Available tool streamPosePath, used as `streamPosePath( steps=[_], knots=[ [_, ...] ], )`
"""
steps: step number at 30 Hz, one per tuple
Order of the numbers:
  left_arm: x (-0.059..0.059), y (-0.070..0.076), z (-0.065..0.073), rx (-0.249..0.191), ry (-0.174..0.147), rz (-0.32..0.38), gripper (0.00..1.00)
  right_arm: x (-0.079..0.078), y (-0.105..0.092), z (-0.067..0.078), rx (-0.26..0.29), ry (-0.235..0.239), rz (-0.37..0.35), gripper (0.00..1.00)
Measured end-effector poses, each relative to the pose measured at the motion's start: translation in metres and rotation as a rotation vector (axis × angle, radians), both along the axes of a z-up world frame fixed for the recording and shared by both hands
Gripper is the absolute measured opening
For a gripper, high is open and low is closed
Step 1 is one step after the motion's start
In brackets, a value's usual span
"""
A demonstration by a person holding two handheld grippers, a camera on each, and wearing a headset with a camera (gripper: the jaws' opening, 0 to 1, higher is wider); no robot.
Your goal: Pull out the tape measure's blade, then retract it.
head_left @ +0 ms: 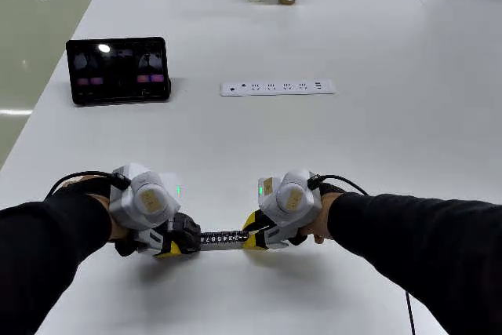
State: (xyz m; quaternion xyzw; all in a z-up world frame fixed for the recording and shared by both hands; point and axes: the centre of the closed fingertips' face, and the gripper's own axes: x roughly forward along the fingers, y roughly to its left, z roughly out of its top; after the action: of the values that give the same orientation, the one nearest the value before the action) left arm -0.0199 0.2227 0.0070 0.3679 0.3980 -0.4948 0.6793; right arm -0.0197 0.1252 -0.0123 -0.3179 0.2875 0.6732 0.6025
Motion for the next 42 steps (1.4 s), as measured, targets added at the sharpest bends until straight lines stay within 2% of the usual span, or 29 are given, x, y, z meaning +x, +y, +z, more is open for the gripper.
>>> streamPosePath(
  steps=[42],
  knots=[
    [0.0,0.0,-0.001,-0.002,-0.001,0.009,0.34,0.003,-0.025,0.0,-0.022,0.014,-0.036,0.11]
  ],
)
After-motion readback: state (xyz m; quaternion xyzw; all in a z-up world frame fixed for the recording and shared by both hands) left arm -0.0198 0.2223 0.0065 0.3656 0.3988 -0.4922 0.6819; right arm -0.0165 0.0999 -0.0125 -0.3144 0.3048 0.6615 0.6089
